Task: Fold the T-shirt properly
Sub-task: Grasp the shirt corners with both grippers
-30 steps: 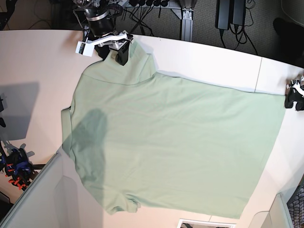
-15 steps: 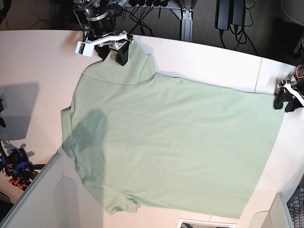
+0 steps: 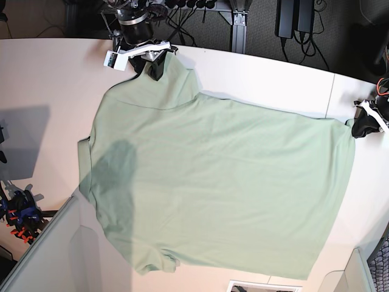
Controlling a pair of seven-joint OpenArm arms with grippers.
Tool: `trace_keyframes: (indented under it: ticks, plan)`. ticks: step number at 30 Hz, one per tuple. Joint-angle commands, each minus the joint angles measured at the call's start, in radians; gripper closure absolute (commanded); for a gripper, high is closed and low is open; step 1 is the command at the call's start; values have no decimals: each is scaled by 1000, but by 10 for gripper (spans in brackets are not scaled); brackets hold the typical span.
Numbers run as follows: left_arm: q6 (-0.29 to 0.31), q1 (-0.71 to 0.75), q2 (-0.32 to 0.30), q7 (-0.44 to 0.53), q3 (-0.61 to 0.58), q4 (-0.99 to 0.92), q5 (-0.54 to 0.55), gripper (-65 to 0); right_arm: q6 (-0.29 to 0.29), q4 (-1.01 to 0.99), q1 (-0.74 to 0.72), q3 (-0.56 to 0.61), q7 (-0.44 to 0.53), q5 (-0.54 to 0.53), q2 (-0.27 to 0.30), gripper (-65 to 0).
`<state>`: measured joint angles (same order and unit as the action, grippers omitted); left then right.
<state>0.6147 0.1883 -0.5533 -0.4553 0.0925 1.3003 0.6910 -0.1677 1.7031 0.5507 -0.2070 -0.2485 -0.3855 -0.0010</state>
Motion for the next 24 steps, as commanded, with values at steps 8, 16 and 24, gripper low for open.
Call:
trace_keyframes:
  ticks: [8, 16, 24]
  plan:
    - [83, 8, -10, -16, -3, -2, -92, 0, 3, 3, 10, 3, -32, 72, -1, 0]
    - [83, 14, -26, -23, 2, -2, -51, 0, -34, 71, 41, -25, -67, 101, 6, 0]
    - [83, 116, -56, -196, 34, 128, 159, 0, -50, 186, 142, -119, -89, 18, 6, 0]
